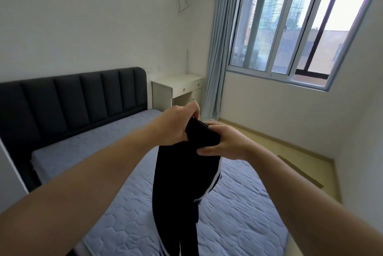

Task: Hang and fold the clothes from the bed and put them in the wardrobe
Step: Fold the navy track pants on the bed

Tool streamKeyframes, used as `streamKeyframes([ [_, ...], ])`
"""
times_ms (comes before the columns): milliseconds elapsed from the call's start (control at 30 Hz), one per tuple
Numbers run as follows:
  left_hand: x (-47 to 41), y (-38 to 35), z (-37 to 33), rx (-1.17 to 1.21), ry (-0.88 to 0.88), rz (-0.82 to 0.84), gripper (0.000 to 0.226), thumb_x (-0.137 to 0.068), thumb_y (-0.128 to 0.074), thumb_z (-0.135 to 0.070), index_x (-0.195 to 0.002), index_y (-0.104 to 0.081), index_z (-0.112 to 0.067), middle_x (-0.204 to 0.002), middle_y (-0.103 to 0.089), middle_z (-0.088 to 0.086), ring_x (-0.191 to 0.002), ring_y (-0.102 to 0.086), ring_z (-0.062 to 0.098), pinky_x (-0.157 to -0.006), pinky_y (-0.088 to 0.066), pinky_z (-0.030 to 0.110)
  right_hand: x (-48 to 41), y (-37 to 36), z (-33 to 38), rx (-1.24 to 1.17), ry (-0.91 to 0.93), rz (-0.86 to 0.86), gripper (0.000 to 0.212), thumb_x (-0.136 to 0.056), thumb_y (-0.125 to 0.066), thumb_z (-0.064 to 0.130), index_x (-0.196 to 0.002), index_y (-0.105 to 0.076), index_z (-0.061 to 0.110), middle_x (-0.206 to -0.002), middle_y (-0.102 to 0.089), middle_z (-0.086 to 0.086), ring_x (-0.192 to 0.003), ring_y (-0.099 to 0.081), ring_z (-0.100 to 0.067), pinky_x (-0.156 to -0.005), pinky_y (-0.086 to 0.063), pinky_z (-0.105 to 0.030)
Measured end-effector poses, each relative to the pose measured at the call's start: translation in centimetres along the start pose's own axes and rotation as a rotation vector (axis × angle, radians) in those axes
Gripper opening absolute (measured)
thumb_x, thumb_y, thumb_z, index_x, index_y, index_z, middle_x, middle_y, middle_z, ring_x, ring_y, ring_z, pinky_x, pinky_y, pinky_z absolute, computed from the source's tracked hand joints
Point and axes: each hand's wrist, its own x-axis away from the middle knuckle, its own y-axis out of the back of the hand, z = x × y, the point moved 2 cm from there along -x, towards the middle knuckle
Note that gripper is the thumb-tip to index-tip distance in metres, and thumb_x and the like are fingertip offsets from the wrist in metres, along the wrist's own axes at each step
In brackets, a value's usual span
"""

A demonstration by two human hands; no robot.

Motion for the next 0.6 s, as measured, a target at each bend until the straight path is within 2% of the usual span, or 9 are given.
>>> streamKeyframes([
  [33,-0.2,0.4,0.0,-0.021,-0.008,-0.004,0.047,-0.077,-0.077,-0.016,-0.105,-0.04,-0.024,-0.079,-0.054,-0.013,-0.068,-0.056,0.005,-0.053,-0.045,0.018,-0.2,0.2,0.3,0.023,-0.011,0.004,0.038,-0.07,-0.083,0.044,-0.103,-0.069,0.032,-0.109,-0.066,0.013,-0.099,-0.065,-0.007,-0.089,-0.056,-0.033],
  [100,-0.4,1.3,0.5,-0.071,-0.015,0.001,0.051,-0.077,-0.08,-0.022,-0.102,-0.035,-0.028,-0.08,-0.052,-0.015,-0.066,-0.053,0.002,-0.05,-0.04,0.014,-0.8,0.9,0.5,0.129,-0.009,-0.08,0.023,-0.076,-0.083,0.037,-0.088,-0.063,0.037,-0.086,-0.067,0.011,-0.079,-0.065,-0.006,-0.073,-0.056,-0.029],
  [167,-0.4,2.0,1.4,-0.089,0.01,0.058,0.059,-0.073,-0.086,-0.026,-0.105,-0.036,-0.03,-0.087,-0.054,-0.014,-0.073,-0.054,0.003,-0.056,-0.041,0.014,-1.3,2.2,0.8,0.243,0.034,-0.171,0.027,-0.08,-0.081,0.034,-0.076,-0.054,0.037,-0.077,-0.062,0.01,-0.069,-0.061,-0.007,-0.061,-0.048,-0.022],
  [233,-0.2,2.1,2.7,-0.038,0.075,0.172,0.062,-0.071,-0.087,-0.018,-0.11,-0.04,-0.031,-0.099,-0.055,-0.011,-0.086,-0.056,0.006,-0.068,-0.05,0.022,-1.7,4.1,1.3,0.317,0.08,-0.229,0.029,-0.082,-0.08,0.034,-0.077,-0.051,0.035,-0.076,-0.061,0.01,-0.066,-0.059,-0.01,-0.058,-0.045,-0.021],
  [300,0.1,2.0,3.9,0.014,0.119,0.254,0.059,-0.071,-0.086,-0.012,-0.11,-0.046,-0.032,-0.104,-0.057,-0.011,-0.094,-0.058,0.009,-0.077,-0.055,0.029,-2.0,6.1,2.0,0.397,0.097,-0.254,0.025,-0.085,-0.077,0.037,-0.085,-0.052,0.033,-0.079,-0.062,0.007,-0.067,-0.06,-0.014,-0.059,-0.049,-0.026],
  [400,0.4,2.3,5.8,-0.011,0.146,0.24,0.043,-0.076,-0.085,-0.015,-0.104,-0.057,-0.032,-0.099,-0.062,-0.014,-0.092,-0.061,0.007,-0.079,-0.054,0.028,-2.2,8.9,2.5,0.539,0.079,-0.278,0.025,-0.087,-0.074,0.038,-0.09,-0.05,0.032,-0.078,-0.06,0.01,-0.07,-0.06,-0.018,-0.059,-0.046,-0.027],
  [467,0.4,3.2,7.0,0.014,0.203,0.169,0.029,-0.082,-0.081,-0.02,-0.098,-0.06,-0.032,-0.093,-0.064,-0.015,-0.086,-0.063,0.006,-0.075,-0.05,0.025,-2.0,10.6,2.5,0.53,0.019,-0.253,0.023,-0.088,-0.074,0.035,-0.091,-0.052,0.029,-0.082,-0.063,0.01,-0.071,-0.062,-0.015,-0.06,-0.049,-0.027],
  [600,-1.2,5.7,7.7,0.102,0.228,-0.018,0.023,-0.086,-0.077,-0.014,-0.099,-0.063,-0.025,-0.091,-0.067,-0.011,-0.083,-0.063,0.004,-0.075,-0.046,0.024,-1.5,12.9,3.2,0.531,-0.041,-0.15,0.024,-0.089,-0.075,0.034,-0.101,-0.055,0.027,-0.099,-0.068,0.002,-0.083,-0.065,-0.016,-0.078,-0.058,-0.035],
])
